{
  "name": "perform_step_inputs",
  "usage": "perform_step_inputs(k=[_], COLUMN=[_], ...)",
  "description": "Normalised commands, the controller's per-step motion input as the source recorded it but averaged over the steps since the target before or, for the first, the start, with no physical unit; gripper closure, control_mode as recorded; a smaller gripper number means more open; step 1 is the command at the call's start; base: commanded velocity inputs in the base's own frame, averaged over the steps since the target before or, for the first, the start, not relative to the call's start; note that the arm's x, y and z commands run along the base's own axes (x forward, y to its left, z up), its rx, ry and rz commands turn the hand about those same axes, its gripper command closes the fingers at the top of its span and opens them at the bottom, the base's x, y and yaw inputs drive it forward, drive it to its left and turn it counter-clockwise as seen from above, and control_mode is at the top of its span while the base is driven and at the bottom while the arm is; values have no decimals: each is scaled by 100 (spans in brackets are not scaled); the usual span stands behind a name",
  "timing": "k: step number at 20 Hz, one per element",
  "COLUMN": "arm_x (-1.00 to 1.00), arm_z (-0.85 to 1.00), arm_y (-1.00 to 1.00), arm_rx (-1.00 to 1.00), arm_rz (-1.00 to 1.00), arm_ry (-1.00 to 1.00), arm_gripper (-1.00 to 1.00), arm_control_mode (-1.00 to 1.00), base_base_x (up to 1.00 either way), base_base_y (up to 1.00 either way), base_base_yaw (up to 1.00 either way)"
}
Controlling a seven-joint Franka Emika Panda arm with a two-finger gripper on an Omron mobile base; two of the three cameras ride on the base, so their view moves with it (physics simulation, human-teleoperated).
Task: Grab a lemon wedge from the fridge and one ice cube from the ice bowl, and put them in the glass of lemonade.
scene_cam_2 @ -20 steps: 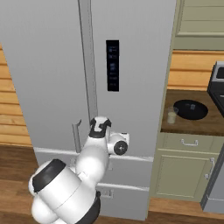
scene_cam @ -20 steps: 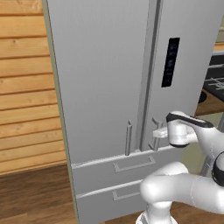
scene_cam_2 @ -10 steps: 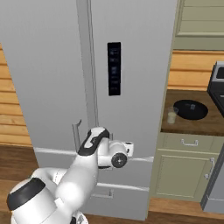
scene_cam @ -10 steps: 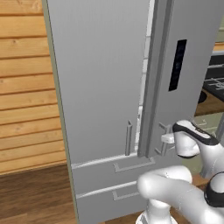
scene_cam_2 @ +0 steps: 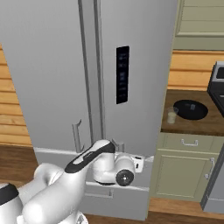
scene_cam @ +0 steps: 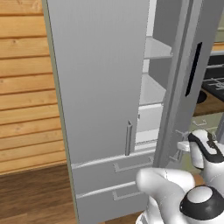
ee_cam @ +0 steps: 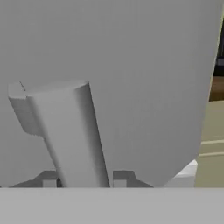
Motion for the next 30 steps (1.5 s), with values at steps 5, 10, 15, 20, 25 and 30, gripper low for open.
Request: perform_step_inputs(k=[5, 10, 15, 20, 25, 30], arm_x=[-60, -39, -51, -85, -38, -39], arm_z=[0, 14, 52, 97, 100, 100], arm_y=[-82, -57, -16, -1, 12, 36], arm_rx=[1, 0, 0, 0, -6, -18], arm_rz=[-17, -17, -5, 0, 10, 9], arm_ry=[3, 7, -4, -16, -2, 0], arm_gripper=[100, -100, -100, -100, -100, -100], arm_control_mode=[-100, -100, -100, -100, -100, -100], base_base_x=[0, 0, 0, 0, 0, 0], base_base_y=[0, 0, 0, 0, 0, 0], base_base_yaw=[0, 0, 0, 0, 0, 0])
